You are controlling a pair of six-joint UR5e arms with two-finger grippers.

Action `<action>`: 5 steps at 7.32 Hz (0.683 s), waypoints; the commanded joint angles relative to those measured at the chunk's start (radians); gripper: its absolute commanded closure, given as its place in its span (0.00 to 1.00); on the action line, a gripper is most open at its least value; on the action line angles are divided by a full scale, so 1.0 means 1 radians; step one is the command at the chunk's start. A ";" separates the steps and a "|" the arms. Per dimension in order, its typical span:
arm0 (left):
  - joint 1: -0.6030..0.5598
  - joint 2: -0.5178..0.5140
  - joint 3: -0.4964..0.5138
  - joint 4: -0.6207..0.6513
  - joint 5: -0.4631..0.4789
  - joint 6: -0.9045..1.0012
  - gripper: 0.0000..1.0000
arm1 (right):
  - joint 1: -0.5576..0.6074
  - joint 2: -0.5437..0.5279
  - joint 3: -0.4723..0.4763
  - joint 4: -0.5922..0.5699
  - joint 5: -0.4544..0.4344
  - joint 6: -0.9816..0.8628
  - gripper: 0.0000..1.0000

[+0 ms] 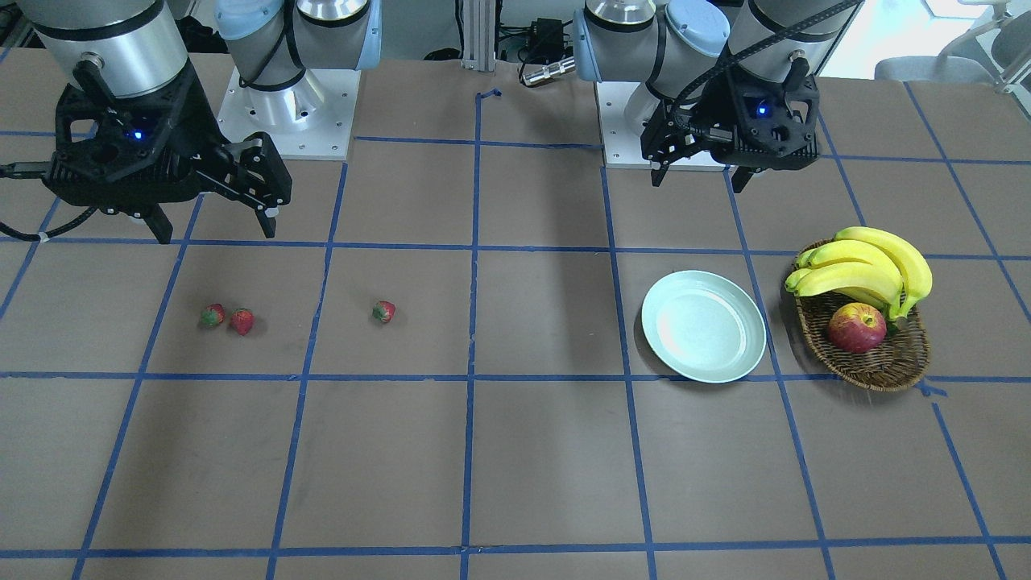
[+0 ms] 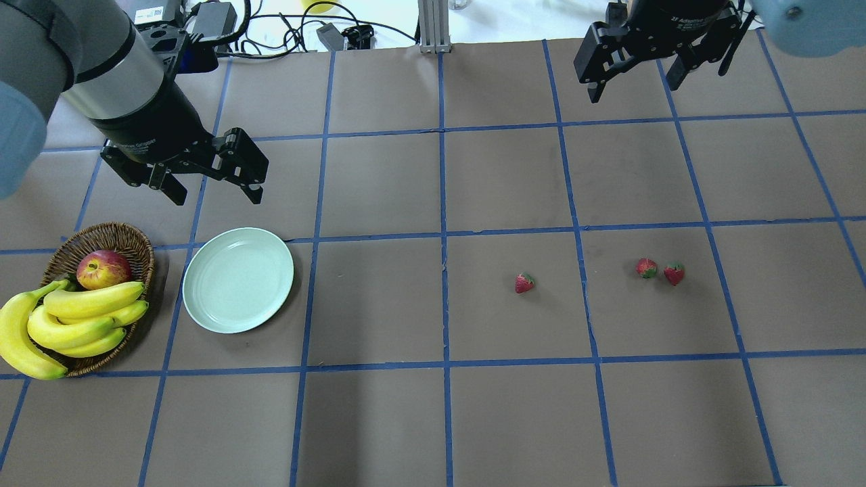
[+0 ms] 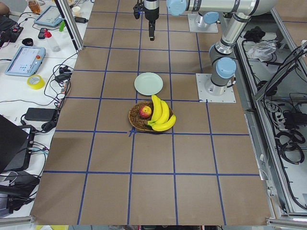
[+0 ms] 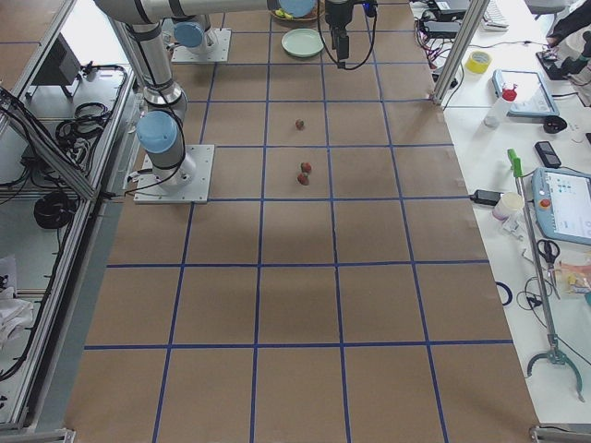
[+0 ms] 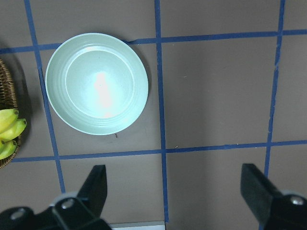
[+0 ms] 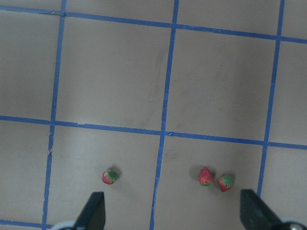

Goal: Collect all strawberries into plate
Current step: 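Move the right gripper down toward the strawberry nearest the plate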

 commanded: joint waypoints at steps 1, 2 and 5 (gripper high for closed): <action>-0.001 0.001 -0.003 -0.001 0.000 0.000 0.00 | 0.000 0.000 0.001 -0.010 0.000 0.000 0.00; -0.001 -0.001 -0.003 0.001 0.000 0.000 0.00 | 0.000 0.000 0.002 -0.012 0.000 0.000 0.00; -0.001 -0.001 -0.005 -0.001 0.002 0.000 0.00 | 0.002 0.000 0.025 -0.010 0.004 0.000 0.00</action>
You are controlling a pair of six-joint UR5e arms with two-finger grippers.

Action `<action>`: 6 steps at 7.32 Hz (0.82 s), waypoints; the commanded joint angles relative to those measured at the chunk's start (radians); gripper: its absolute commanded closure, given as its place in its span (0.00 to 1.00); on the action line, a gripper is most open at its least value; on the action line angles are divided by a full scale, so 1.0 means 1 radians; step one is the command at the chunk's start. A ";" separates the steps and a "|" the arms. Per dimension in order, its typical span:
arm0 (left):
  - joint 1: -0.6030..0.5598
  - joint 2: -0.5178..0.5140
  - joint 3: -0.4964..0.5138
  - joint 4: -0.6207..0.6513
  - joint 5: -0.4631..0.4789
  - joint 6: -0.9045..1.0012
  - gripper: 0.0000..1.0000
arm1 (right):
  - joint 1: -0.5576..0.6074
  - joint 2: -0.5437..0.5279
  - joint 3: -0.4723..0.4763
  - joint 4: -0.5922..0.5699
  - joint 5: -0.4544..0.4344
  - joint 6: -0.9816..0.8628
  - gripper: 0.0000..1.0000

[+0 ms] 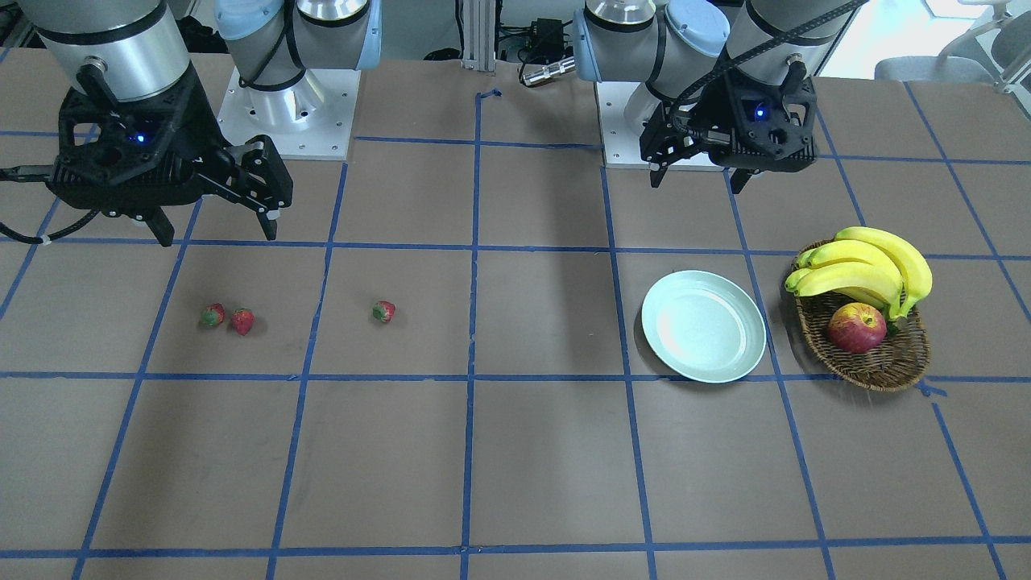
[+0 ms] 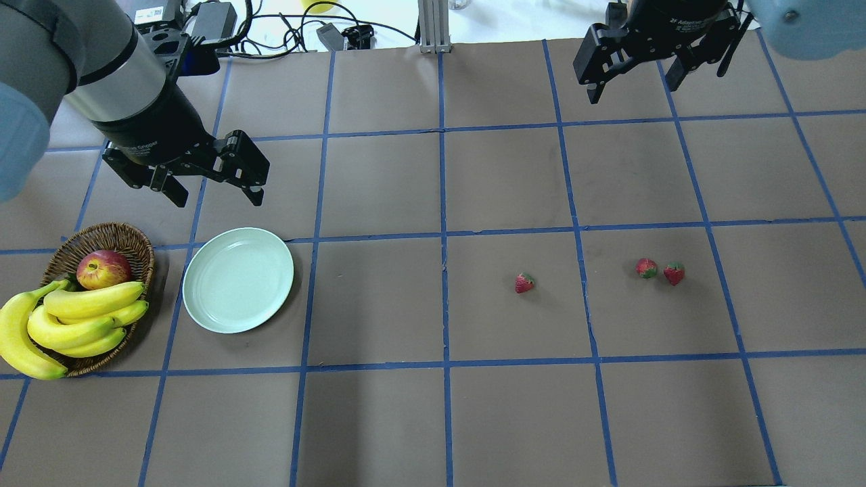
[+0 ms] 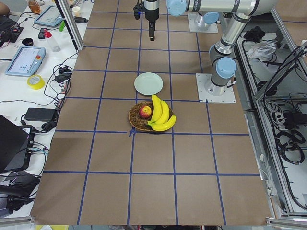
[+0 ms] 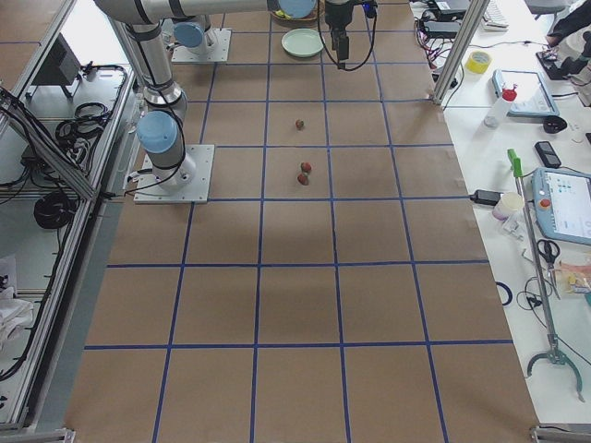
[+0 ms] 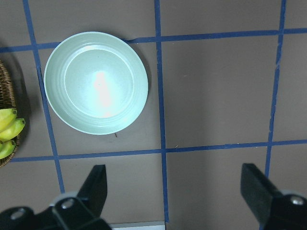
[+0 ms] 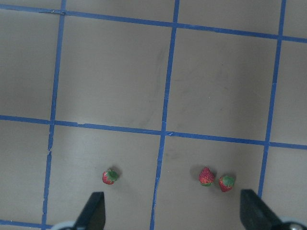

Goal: Collect all strawberries into plate
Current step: 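Move the right gripper down toward the strawberry nearest the plate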

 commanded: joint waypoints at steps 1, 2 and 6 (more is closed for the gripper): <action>0.000 -0.001 0.000 -0.001 0.001 0.000 0.00 | 0.007 0.000 0.017 -0.003 0.001 0.002 0.00; 0.000 -0.001 0.000 0.001 0.001 0.000 0.00 | 0.011 0.000 0.023 0.004 0.006 0.041 0.00; 0.001 -0.001 0.000 0.000 0.001 0.002 0.00 | 0.117 0.021 0.213 -0.175 0.029 0.262 0.02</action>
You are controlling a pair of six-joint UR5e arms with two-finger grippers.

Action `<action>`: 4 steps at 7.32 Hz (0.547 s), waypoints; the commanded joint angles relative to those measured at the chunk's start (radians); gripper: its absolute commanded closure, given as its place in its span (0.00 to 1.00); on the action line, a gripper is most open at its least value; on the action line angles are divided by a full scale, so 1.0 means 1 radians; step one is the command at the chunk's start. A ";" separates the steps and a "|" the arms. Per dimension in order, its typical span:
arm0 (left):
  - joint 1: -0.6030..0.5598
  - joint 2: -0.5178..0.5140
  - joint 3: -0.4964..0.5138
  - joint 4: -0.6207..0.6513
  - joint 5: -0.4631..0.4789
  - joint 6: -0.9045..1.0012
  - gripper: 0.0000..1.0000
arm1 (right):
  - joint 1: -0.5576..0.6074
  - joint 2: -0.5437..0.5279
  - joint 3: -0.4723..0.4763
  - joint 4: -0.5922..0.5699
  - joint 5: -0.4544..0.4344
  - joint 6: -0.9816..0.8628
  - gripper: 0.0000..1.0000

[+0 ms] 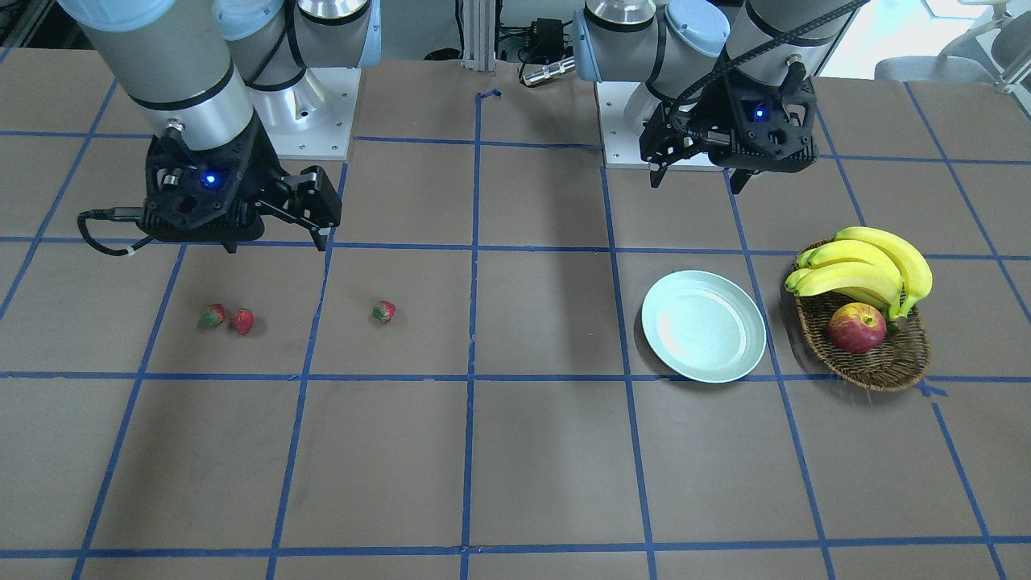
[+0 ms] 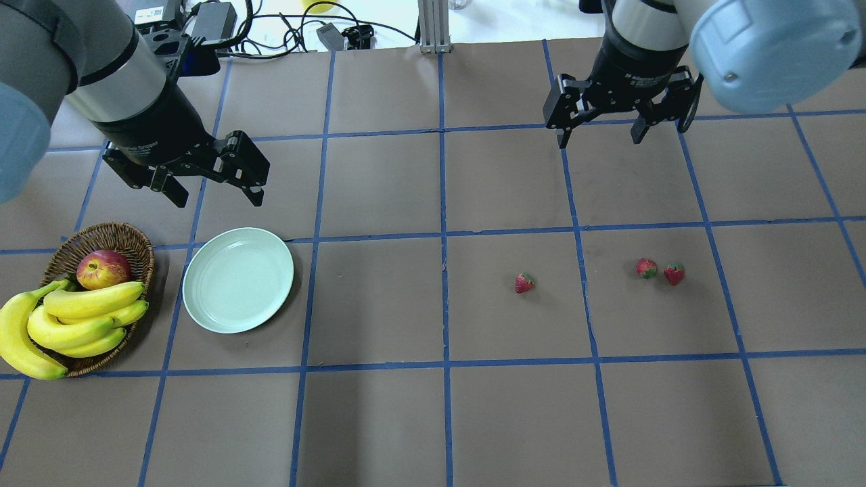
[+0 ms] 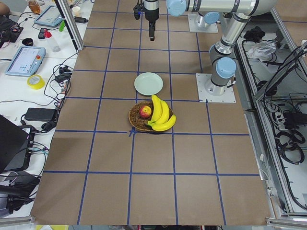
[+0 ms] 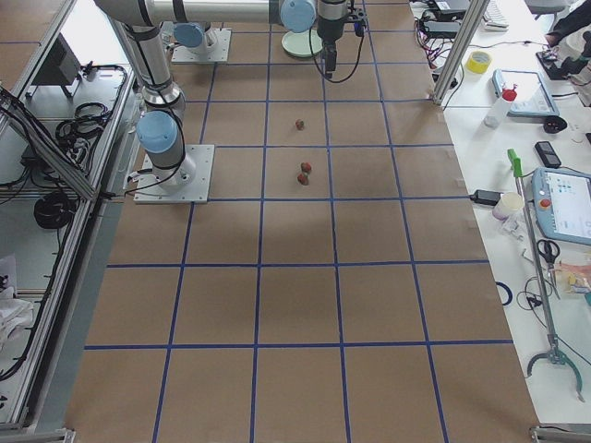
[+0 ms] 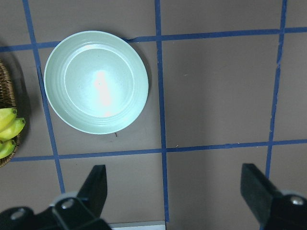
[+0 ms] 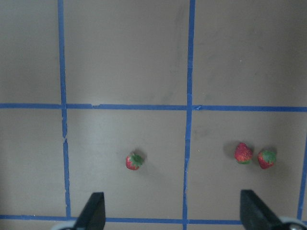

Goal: Collect all strawberries into plate
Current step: 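Move the right gripper down toward the strawberry nearest the plate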

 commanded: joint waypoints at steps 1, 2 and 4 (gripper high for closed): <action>0.000 0.000 -0.002 -0.002 0.001 0.001 0.00 | 0.093 0.033 0.210 -0.286 -0.012 0.230 0.00; 0.000 0.000 -0.009 0.001 0.001 0.001 0.00 | 0.110 0.074 0.349 -0.479 -0.012 0.331 0.00; 0.000 0.003 -0.014 0.002 0.001 0.004 0.00 | 0.111 0.110 0.566 -0.766 -0.003 0.442 0.00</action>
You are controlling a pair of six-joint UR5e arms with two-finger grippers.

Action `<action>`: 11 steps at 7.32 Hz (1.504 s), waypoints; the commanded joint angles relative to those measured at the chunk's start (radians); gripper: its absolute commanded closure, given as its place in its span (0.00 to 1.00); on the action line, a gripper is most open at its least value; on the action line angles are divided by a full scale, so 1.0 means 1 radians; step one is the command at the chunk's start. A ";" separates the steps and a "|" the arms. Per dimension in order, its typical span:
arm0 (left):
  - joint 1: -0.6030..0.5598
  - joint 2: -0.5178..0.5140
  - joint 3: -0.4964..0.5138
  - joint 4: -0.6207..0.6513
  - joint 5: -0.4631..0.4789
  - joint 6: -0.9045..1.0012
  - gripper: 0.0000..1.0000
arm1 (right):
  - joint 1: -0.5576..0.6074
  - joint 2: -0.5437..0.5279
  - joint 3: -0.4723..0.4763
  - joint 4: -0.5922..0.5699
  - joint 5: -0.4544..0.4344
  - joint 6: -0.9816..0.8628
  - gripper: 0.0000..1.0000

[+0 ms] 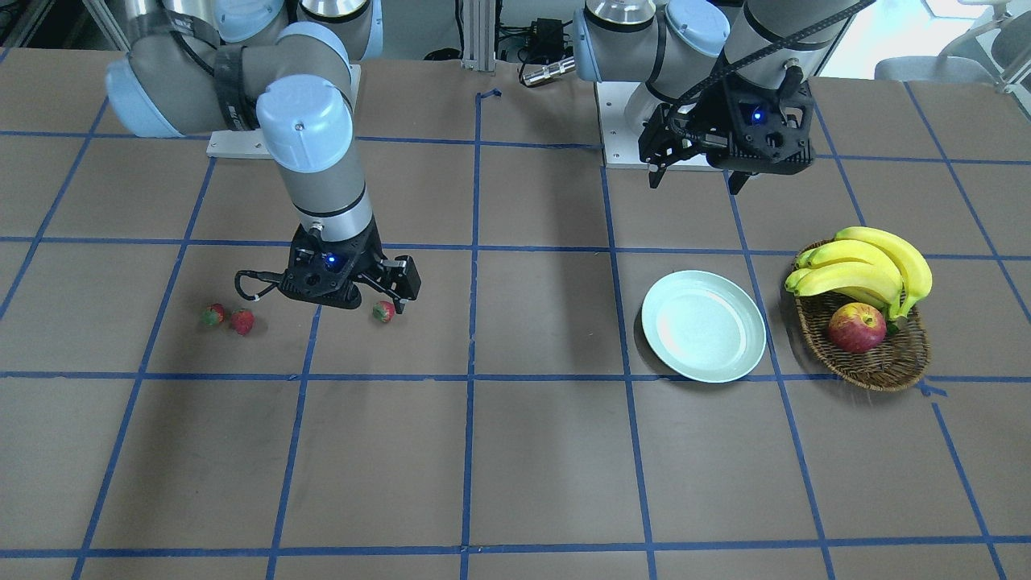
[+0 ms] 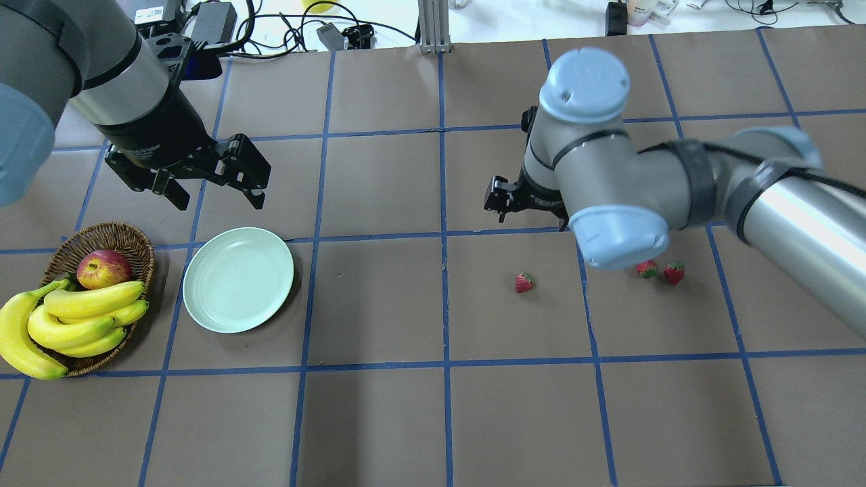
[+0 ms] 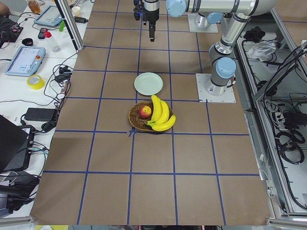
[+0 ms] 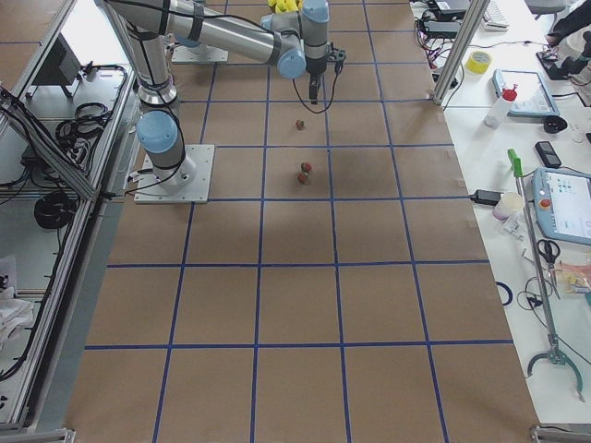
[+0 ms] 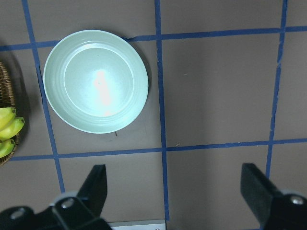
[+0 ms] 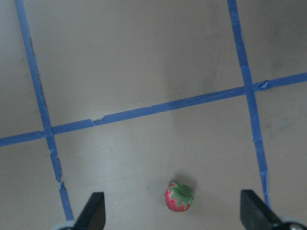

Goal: Collect all strawberries into plate
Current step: 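Close the right gripper on the red strawberry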

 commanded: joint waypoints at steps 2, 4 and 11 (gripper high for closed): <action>0.000 0.001 -0.004 0.002 -0.002 0.001 0.00 | 0.006 0.049 0.174 -0.178 -0.001 0.111 0.01; 0.000 0.001 -0.004 0.001 0.000 0.001 0.00 | 0.019 0.085 0.171 -0.221 0.002 0.162 0.04; 0.000 0.001 -0.004 -0.002 0.002 0.002 0.00 | 0.019 0.094 0.157 -0.223 -0.004 0.193 0.80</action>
